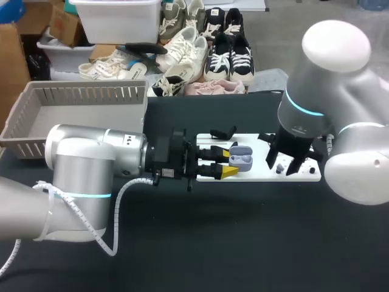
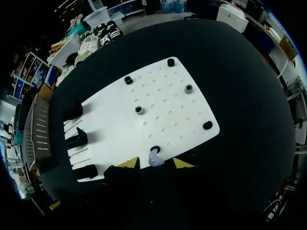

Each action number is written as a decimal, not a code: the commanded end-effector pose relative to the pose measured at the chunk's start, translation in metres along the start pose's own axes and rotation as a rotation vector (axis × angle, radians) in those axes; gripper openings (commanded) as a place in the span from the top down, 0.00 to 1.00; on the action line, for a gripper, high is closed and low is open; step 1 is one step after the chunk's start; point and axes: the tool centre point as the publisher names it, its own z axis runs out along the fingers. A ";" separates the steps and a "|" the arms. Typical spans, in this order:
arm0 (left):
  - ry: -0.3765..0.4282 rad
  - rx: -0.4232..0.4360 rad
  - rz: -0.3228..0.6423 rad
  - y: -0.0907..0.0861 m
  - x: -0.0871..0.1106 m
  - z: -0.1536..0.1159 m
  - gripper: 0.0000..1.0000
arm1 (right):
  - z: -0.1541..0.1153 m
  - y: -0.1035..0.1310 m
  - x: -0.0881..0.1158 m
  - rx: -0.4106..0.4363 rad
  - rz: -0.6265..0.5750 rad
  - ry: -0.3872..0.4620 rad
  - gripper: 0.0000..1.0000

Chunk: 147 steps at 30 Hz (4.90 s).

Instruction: Pick up each earbud case from the left stands, insert the matching earbuds, close the lid, and place the case in the box.

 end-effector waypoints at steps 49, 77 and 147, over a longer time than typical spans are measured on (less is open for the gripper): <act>0.000 -0.007 0.002 -0.002 0.000 0.000 1.00 | 0.008 -0.002 -0.002 0.016 -0.003 0.015 1.00; 0.000 -0.007 0.002 -0.002 0.000 0.000 1.00 | -0.030 -0.015 0.003 -0.026 0.040 -0.007 1.00; 0.000 -0.007 0.002 -0.002 0.000 0.000 1.00 | -0.167 0.087 0.078 -0.027 -0.662 0.122 1.00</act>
